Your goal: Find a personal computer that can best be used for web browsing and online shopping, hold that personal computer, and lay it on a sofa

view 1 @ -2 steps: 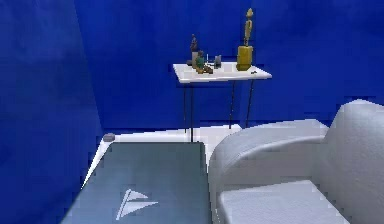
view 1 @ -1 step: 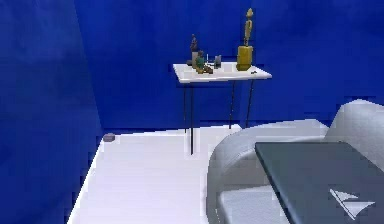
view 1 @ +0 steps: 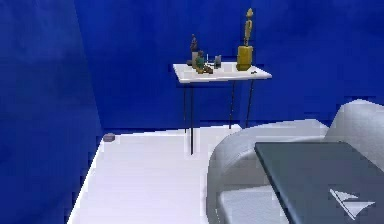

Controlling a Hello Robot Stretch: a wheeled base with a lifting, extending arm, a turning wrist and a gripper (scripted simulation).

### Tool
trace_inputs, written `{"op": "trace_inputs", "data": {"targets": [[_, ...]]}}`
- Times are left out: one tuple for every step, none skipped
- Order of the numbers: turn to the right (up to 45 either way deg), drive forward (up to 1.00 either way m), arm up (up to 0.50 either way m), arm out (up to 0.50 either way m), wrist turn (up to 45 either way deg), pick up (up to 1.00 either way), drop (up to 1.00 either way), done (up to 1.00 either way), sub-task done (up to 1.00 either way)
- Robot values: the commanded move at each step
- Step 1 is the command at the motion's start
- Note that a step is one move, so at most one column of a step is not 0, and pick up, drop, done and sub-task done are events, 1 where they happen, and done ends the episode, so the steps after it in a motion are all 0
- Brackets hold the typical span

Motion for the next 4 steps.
{"op": "trace_inputs", "data": {"targets": [[0.0,0.0,0.0,0.0,45.0,0.0,0.0,0.0,0.0],[0.0,0.0,0.0,0.0,0.0,0.0,1.0,0.0,0.0],[0.0,0.0,0.0,-0.1,0.0,0.0,0.0,0.0,0.0],[0.0,0.0,0.0,0.0,0.0,0.0,0.0,1.0,0.0]]}}
